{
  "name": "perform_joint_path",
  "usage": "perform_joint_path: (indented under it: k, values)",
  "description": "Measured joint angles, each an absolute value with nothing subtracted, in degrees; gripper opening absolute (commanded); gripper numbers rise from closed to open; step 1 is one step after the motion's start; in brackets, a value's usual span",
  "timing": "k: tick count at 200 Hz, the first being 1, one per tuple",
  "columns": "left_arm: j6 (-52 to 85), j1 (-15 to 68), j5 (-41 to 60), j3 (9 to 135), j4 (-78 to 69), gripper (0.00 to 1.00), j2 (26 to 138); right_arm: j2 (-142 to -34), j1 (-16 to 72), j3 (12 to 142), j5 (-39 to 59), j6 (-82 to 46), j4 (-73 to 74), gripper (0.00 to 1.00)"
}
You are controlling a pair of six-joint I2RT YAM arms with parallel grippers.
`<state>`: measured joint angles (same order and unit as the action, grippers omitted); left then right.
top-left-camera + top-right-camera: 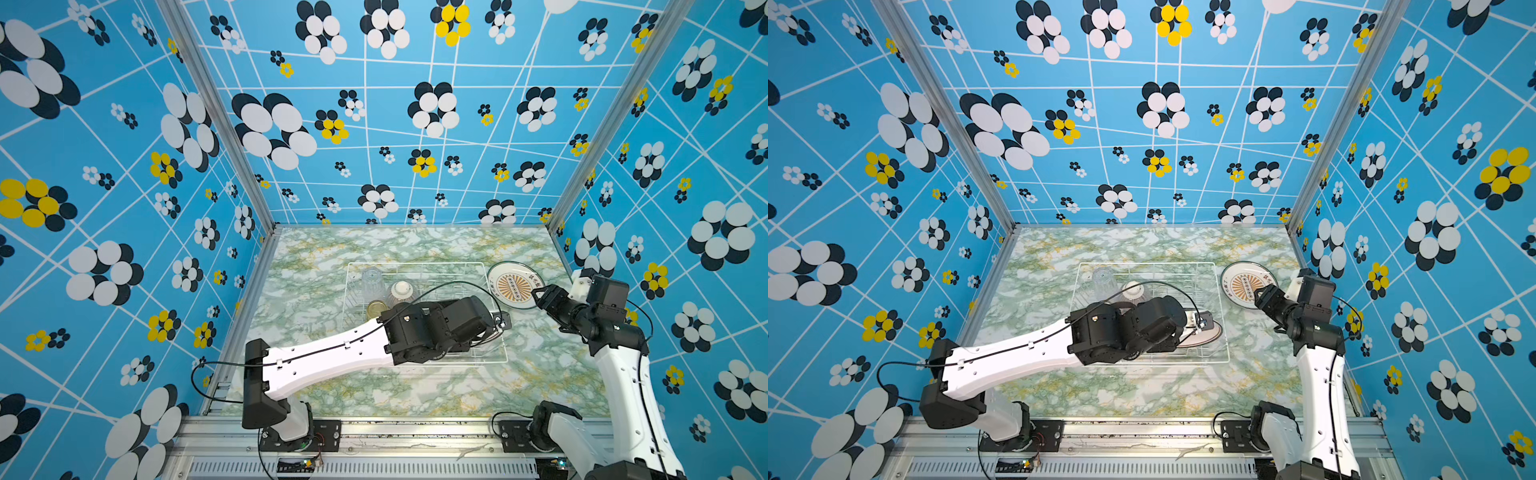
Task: Unload the mixed dishes from the dish rack
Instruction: 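Lift the red-lettered plate up out of the rack with the left gripper, then grasp the raised plate's rim with the right gripper beside the left gripper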
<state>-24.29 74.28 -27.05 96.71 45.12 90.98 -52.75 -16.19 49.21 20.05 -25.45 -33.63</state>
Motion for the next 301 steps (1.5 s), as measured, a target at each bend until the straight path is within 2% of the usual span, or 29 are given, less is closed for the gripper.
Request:
perform_joint_path:
  k: [55, 103, 159, 208, 248, 301]
  values:
    - [-22.55, 73.14, -26.98, 97.73, 45.65, 0.00, 90.17, -51.77, -16.14, 49.21, 21.82, -24.29, -33.69, 0.62]
    - [-17.10, 64.45, -22.15, 103.20, 46.33, 0.00, 88.42, -48.38, -16.14, 49.21, 28.05, -22.85, -33.67, 0.59]
    - [-6.31, 51.05, -7.29, 103.09, 44.75, 0.00, 83.09, -44.51, -16.14, 48.03, 45.60, -24.32, -29.71, 0.59]
    - [6.76, 39.62, 9.87, 93.47, 34.41, 0.00, 80.38, -42.24, -15.29, 42.72, 59.83, -37.67, -12.78, 0.59]
    - [13.13, 37.06, 17.91, 91.00, 28.69, 0.00, 81.34, -42.37, -12.29, 41.54, 63.59, -44.42, -3.86, 0.60]
    - [18.17, 36.75, 24.51, 90.70, 20.97, 0.00, 83.74, -46.13, -8.71, 40.23, 62.65, -48.45, 2.17, 0.59]
